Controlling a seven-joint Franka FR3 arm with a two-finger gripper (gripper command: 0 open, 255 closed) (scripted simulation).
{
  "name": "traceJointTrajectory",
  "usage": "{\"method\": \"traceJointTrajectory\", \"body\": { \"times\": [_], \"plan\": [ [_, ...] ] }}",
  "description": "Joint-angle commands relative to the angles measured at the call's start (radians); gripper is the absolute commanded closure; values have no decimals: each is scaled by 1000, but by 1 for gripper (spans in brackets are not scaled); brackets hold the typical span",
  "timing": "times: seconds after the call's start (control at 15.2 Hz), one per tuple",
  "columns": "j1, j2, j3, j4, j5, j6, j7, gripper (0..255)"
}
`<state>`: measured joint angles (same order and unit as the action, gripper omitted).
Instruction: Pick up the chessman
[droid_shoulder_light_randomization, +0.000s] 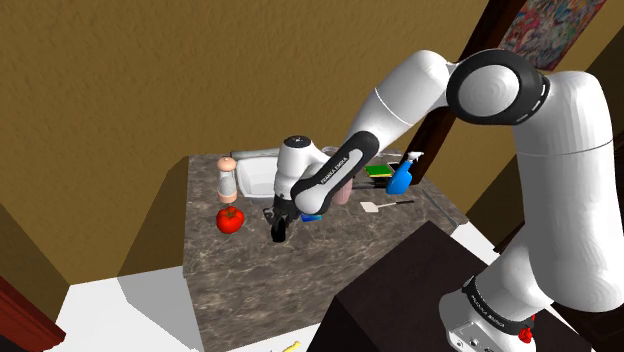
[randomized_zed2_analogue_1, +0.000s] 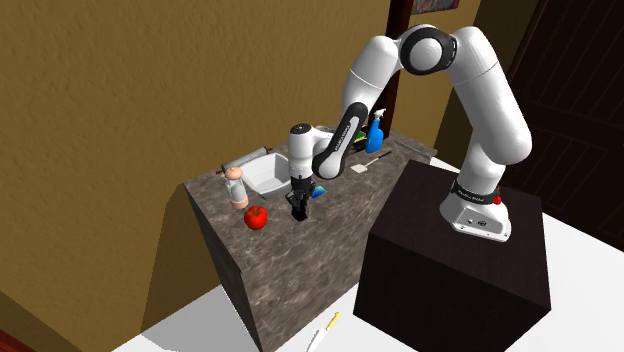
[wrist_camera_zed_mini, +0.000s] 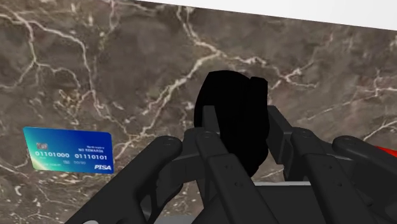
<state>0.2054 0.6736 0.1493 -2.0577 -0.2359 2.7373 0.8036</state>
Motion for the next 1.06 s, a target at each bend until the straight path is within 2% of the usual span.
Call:
{"method": "traceJointTrajectory", "body": {
  "times": [0.0,0.99],
  "plan": [
    [-4,-19,5,-8,4,-11,-2,255],
    [-40,-181,53,-52,49,-129,-35,255]
  ]
}}
